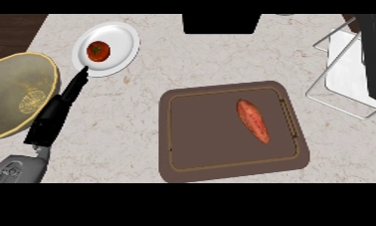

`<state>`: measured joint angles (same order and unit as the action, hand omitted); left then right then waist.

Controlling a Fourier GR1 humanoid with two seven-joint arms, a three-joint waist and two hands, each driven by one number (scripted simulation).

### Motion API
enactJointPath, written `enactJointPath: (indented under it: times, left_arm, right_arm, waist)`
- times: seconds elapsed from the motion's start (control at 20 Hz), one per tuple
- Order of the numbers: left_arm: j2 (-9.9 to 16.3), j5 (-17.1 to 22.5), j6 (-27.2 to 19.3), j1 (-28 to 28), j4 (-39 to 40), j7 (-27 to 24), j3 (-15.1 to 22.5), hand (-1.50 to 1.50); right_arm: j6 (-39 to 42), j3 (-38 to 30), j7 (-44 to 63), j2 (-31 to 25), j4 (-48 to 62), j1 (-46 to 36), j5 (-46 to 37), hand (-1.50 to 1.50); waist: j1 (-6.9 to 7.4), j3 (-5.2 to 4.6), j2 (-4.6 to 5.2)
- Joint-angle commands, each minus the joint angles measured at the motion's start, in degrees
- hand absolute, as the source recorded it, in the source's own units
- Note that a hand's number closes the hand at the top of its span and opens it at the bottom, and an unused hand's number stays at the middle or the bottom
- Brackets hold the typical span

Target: Pick the can from the tray and place it in the tiered shelf

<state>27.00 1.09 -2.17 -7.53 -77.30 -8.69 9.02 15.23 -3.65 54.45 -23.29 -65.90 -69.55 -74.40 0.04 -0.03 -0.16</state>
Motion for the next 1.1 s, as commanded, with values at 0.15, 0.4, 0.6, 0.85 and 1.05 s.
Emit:
enactJointPath:
  times: [0.15,0.4,0.6,0.85,1.05]
  left_arm:
    - [-1.39,-1.5,-0.32,2.8,-1.08,-1.56,-0.02,0.0]
    - [-2.88,-2.8,0.44,-0.85,3.04,-1.11,-1.57,0.0]
    - [-2.25,-2.54,1.26,1.65,-4.14,3.25,-1.76,0.0]
    - [-2.6,-3.33,3.05,-1.4,6.02,-4.36,-4.47,0.0]
    - [-3.16,-3.61,3.61,-1.17,1.91,0.2,-4.48,0.0]
  right_arm:
    - [1.27,-4.74,-5.18,-7.74,4.45,5.03,1.08,1.5]
    - [4.05,-4.87,-4.64,-8.14,0.48,7.46,1.23,1.5]
    - [1.86,-8.13,-9.19,-9.39,-0.13,12.63,4.81,1.5]
    - [-2.35,-10.27,-12.88,-8.08,1.65,17.37,7.61,1.5]
    - [-5.51,-12.84,-18.51,-11.09,4.76,20.42,9.52,1.5]
  waist:
    - [0.36,0.04,0.22]
    - [-0.11,0.01,0.2]
    - [0.26,0.06,0.08]
    - [0.0,0.01,0.33]
    - [0.19,0.04,0.27]
